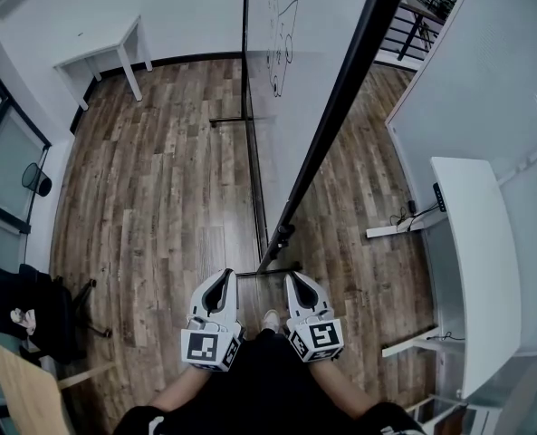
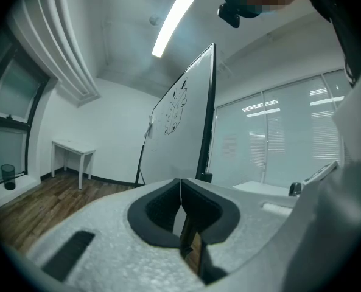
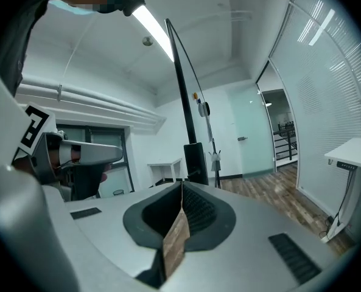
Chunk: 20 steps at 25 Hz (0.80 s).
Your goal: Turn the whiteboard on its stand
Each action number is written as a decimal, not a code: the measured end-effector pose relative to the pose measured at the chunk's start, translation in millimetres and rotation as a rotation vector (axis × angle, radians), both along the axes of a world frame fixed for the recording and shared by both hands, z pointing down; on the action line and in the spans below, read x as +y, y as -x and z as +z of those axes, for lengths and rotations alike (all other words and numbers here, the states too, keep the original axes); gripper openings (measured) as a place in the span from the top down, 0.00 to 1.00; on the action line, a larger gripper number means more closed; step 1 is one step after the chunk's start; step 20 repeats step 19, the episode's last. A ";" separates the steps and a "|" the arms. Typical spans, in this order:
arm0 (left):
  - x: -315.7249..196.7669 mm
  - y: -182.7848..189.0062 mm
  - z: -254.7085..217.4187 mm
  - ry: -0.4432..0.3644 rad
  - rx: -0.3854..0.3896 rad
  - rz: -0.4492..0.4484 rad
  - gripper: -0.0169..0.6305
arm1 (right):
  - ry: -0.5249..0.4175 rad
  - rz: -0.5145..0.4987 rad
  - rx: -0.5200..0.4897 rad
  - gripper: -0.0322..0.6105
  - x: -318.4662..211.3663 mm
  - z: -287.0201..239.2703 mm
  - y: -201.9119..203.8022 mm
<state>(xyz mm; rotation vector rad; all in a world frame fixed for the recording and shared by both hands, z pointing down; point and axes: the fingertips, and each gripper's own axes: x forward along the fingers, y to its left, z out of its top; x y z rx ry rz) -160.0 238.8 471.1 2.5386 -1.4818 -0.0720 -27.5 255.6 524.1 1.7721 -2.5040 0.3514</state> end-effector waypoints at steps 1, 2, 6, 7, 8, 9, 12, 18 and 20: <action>0.6 -0.2 0.1 0.001 0.001 0.001 0.95 | -0.002 -0.002 0.001 0.93 0.5 -0.6 0.8; 1.2 -0.4 0.2 0.002 0.000 0.002 0.95 | -0.005 -0.007 0.002 0.93 1.0 -1.2 1.8; 2.6 -0.5 1.1 0.006 0.000 0.003 0.95 | -0.010 -0.010 0.003 0.93 2.0 -2.9 3.4; 2.9 -0.5 1.3 0.007 0.000 0.002 0.95 | -0.009 -0.007 0.003 0.93 2.2 -3.1 3.3; 3.2 -0.6 1.4 0.007 -0.001 0.002 0.95 | -0.008 -0.006 0.002 0.93 2.5 -3.0 3.2; 3.6 -0.7 1.4 0.007 -0.001 0.003 0.95 | -0.008 -0.005 0.001 0.93 2.8 -2.7 3.2; 4.3 -0.9 1.0 0.005 -0.001 0.006 0.95 | -0.005 -0.006 -0.007 0.93 3.6 -2.0 3.7; 5.3 -2.1 1.3 0.006 0.000 0.007 0.95 | -0.017 -0.030 -0.012 0.93 5.1 -3.5 7.5; 5.7 -2.0 1.3 0.007 0.001 0.005 0.95 | -0.018 -0.033 -0.013 0.93 5.5 -3.8 8.4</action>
